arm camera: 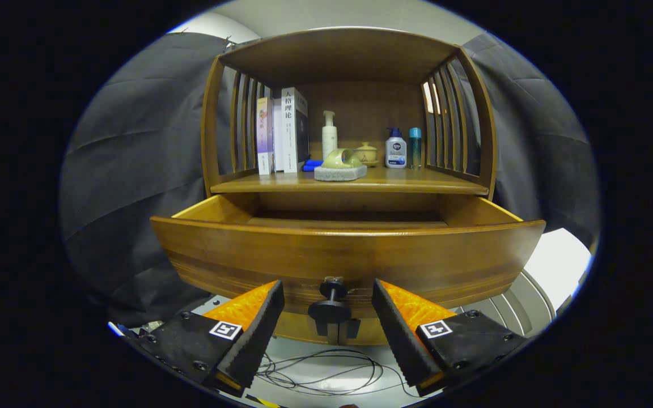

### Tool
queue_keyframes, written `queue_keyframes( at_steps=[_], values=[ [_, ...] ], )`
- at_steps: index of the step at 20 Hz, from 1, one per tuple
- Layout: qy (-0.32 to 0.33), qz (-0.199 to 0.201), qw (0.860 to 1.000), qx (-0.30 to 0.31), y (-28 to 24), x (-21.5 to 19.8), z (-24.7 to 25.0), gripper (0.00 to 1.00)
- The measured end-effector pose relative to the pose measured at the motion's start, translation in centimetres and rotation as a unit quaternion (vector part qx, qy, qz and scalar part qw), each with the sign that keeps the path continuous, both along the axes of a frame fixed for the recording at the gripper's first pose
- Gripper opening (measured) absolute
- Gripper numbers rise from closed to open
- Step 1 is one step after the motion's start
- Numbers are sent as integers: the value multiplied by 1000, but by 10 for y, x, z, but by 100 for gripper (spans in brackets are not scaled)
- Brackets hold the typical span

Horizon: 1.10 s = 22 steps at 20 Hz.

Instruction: Pull open the drawer, take out the items inside it, and place them on the countertop above the cabinet.

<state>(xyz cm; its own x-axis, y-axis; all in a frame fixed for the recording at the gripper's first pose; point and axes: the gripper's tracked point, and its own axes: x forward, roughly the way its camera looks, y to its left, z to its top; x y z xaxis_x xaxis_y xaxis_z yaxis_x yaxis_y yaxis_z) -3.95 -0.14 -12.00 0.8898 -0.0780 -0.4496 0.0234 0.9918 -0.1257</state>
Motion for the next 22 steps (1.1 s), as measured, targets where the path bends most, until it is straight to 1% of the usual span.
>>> queue_keyframes(
  at_steps=[2, 5, 7, 10, 13, 18, 22],
  values=[
    [-4, -4, 1000, 0, -3, 5, 1, 98],
    [-19, -22, 1000, 3, -10, 14, 8, 98],
    [-30, -29, 999, 2, -9, 17, 11, 96],
    [-35, -38, 999, 1, -9, 24, 13, 96],
    [-39, -45, 998, 5, -12, 35, 13, 96],
    [-43, -51, 998, -12, -14, 53, 9, 96],
    [-48, -57, 997, -14, -16, 68, 8, 96]
  ],
)
